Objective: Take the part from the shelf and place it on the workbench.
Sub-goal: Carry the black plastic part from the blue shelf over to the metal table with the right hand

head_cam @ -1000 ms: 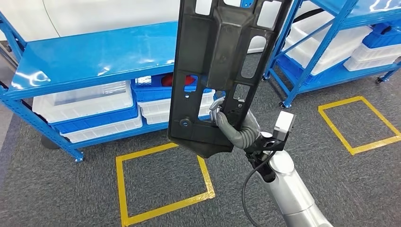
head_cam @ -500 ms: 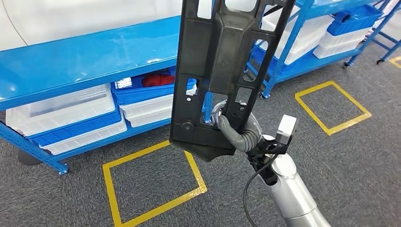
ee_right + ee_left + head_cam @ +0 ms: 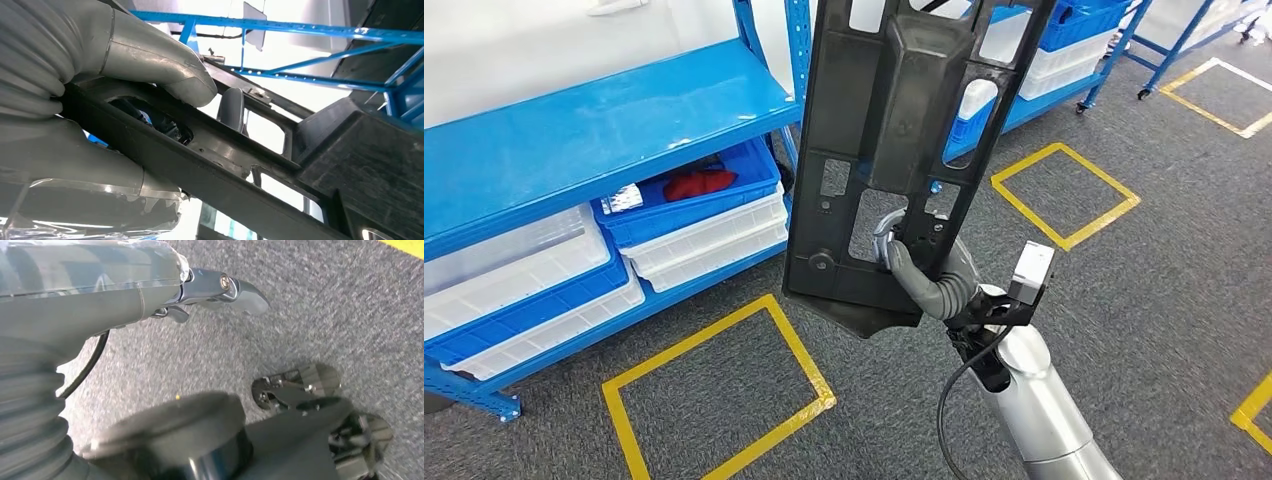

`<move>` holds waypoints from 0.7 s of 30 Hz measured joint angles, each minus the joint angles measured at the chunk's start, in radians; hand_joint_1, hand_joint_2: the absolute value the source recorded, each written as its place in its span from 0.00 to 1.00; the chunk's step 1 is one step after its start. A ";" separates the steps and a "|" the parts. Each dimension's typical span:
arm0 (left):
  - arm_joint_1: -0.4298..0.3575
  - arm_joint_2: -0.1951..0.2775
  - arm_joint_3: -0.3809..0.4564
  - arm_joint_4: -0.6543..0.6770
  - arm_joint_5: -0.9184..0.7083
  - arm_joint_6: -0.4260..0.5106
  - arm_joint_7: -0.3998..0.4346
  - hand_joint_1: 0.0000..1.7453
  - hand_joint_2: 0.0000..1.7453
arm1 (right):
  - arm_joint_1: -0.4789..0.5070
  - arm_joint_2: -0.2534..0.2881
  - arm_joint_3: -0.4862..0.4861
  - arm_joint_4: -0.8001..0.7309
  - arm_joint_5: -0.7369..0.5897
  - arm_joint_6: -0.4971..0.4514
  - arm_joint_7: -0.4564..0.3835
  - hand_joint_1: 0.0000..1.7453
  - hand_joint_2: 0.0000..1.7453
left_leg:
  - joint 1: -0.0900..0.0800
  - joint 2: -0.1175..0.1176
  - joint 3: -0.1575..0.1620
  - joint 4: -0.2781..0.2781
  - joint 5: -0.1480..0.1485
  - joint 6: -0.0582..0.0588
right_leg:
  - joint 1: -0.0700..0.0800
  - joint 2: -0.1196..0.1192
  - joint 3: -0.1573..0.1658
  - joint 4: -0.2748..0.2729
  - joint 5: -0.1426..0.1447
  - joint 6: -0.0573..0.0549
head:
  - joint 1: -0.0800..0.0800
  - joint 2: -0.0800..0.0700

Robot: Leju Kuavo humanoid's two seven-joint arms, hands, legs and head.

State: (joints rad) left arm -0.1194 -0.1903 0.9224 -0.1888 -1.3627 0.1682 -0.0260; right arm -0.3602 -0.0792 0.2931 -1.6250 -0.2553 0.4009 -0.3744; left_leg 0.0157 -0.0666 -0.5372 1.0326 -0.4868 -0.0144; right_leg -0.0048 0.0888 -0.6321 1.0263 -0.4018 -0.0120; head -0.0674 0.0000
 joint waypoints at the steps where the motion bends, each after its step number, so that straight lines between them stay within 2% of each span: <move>1: 0.002 0.001 0.000 0.000 -0.001 0.000 -0.001 0.00 1.00 | 0.002 0.001 -0.001 -0.001 0.000 0.001 0.000 1.00 1.00 | -0.001 -0.006 0.002 -0.010 -0.004 0.003 | -0.001 0.010 -0.008 0.001 0.004 0.008 | 0.000 0.000; 3: 0.002 0.002 0.000 0.000 -0.004 0.000 -0.005 0.00 1.00 | 0.013 0.002 -0.008 -0.006 0.000 0.003 -0.001 1.00 1.00 | 0.000 0.011 0.000 -0.017 0.003 0.014 | -0.004 0.024 -0.016 -0.001 0.012 0.022 | 0.000 0.000; 4: 0.001 0.002 0.000 0.000 -0.005 0.000 -0.006 0.00 1.00 | 0.019 0.002 -0.014 -0.010 0.000 0.002 -0.001 1.00 1.00 | 0.002 0.021 0.001 -0.022 0.008 0.021 | -0.003 0.014 -0.021 0.007 0.007 0.028 | 0.000 0.000; 5: 0.000 0.002 -0.001 0.000 -0.006 0.000 -0.008 0.00 1.00 | 0.024 0.002 -0.019 -0.015 0.002 0.000 -0.002 1.00 1.00 | 0.004 0.033 0.002 -0.027 0.013 0.027 | -0.002 -0.007 -0.033 0.031 -0.010 0.032 | 0.000 0.000; 7: 0.001 0.002 -0.001 0.000 -0.007 0.002 -0.012 0.00 1.00 | 0.033 0.002 -0.028 -0.024 0.014 -0.011 -0.006 1.00 1.00 | 0.002 0.058 0.000 -0.031 0.017 0.034 | -0.002 -0.059 -0.082 0.137 -0.071 0.041 | 0.000 0.000; 9: 0.004 0.003 -0.001 0.000 -0.006 0.005 -0.016 0.00 1.00 | 0.041 0.002 -0.033 -0.028 0.027 -0.021 -0.011 1.00 1.00 | 0.000 0.073 -0.001 -0.030 0.017 0.035 | -0.005 -0.077 -0.122 0.226 -0.114 0.045 | 0.000 0.000; 15: 0.004 0.003 -0.001 0.000 -0.006 0.006 -0.016 0.00 1.00 | 0.045 0.002 -0.035 -0.030 0.031 -0.024 -0.014 1.00 1.00 | -0.001 0.077 -0.002 -0.030 0.017 0.035 | -0.006 -0.079 -0.132 0.249 -0.123 0.046 | 0.000 0.000; 17: 0.004 0.004 -0.001 0.000 -0.006 0.008 -0.017 0.00 1.00 | 0.057 0.002 -0.040 -0.035 0.044 -0.034 -0.022 1.00 1.00 | -0.001 0.088 -0.003 -0.030 0.017 0.035 | -0.008 -0.082 -0.144 0.279 -0.127 0.048 | 0.000 0.000; 19: 0.003 0.006 -0.001 0.000 -0.005 0.010 -0.018 0.00 1.00 | 0.077 0.002 -0.050 -0.047 0.063 -0.046 -0.034 1.00 1.00 | -0.002 0.110 -0.003 -0.029 0.016 0.033 | -0.010 -0.090 -0.110 0.231 -0.092 0.048 | 0.000 0.000; 20: 0.001 0.006 -0.001 0.000 -0.003 0.011 -0.020 0.00 1.00 | 0.085 0.002 -0.057 -0.057 0.071 -0.053 -0.039 1.00 1.00 | -0.004 0.126 -0.002 -0.029 0.014 0.027 | -0.006 -0.103 -0.067 0.153 -0.064 0.039 | 0.000 0.000; 21: 0.000 0.008 0.000 0.000 0.003 0.014 -0.021 0.00 1.00 | 0.097 0.002 -0.068 -0.072 0.087 -0.062 -0.049 1.00 1.00 | -0.006 0.131 0.000 -0.024 0.003 0.015 | -0.004 -0.106 -0.025 0.074 -0.039 0.023 | 0.000 0.000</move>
State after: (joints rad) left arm -0.1196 -0.1827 0.9222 -0.1893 -1.3594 0.1822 -0.0471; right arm -0.2635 -0.0773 0.2256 -1.6974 -0.1682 0.3386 -0.4233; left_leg 0.0098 0.0644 -0.5372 1.0091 -0.4834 0.0009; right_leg -0.0085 -0.0176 -0.6569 1.1006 -0.4405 0.0110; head -0.0672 0.0000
